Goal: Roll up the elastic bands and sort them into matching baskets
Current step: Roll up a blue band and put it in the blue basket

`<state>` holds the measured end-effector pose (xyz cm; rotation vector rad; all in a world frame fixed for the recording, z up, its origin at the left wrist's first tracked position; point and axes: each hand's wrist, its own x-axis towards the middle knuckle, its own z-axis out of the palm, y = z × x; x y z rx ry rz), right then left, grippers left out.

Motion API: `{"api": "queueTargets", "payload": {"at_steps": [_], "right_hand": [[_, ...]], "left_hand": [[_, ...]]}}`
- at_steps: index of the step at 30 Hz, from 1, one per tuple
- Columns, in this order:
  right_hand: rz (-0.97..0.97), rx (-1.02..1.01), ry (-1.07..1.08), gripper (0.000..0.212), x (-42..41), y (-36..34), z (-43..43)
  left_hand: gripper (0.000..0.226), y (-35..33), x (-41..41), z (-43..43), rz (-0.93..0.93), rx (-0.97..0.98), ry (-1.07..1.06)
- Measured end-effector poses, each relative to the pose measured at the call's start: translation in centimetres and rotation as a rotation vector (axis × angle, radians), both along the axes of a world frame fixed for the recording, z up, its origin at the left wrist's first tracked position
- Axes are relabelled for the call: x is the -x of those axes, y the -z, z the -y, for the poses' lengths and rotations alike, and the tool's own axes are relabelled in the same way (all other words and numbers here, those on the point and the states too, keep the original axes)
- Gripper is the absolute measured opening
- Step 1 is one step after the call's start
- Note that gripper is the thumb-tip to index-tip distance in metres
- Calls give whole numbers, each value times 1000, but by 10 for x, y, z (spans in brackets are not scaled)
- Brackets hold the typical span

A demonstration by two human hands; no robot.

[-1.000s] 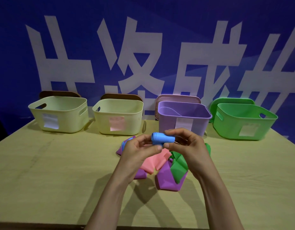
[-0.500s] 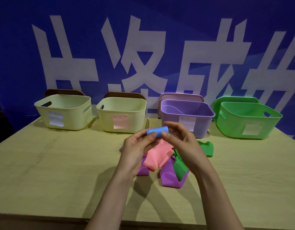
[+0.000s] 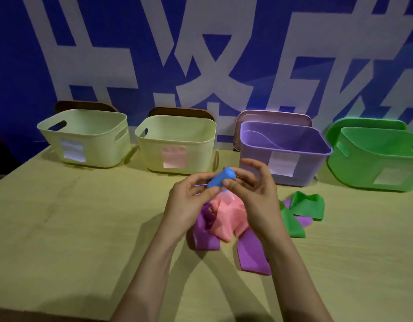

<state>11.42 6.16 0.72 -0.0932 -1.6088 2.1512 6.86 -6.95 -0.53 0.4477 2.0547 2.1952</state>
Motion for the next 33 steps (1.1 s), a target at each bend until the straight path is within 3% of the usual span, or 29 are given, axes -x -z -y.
{"api": "queueTargets", "payload": {"at_steps": [9, 19, 25, 31, 33], "right_hand": [[129, 75, -40, 38, 109, -57, 15], [307, 1, -238, 29, 237, -171, 103], [412, 0, -442, 14, 322, -166, 174], [632, -71, -573, 11, 404, -127, 231], [716, -65, -579, 20, 427, -108, 246]], "left_hand": [[22, -53, 85, 5, 196, -170, -125], [19, -167, 191, 99, 283, -215, -275], [18, -172, 250, 177, 322, -219, -370], [17, -134, 314, 231, 418, -74, -425], [19, -120, 338, 246, 465, 31, -406]]}}
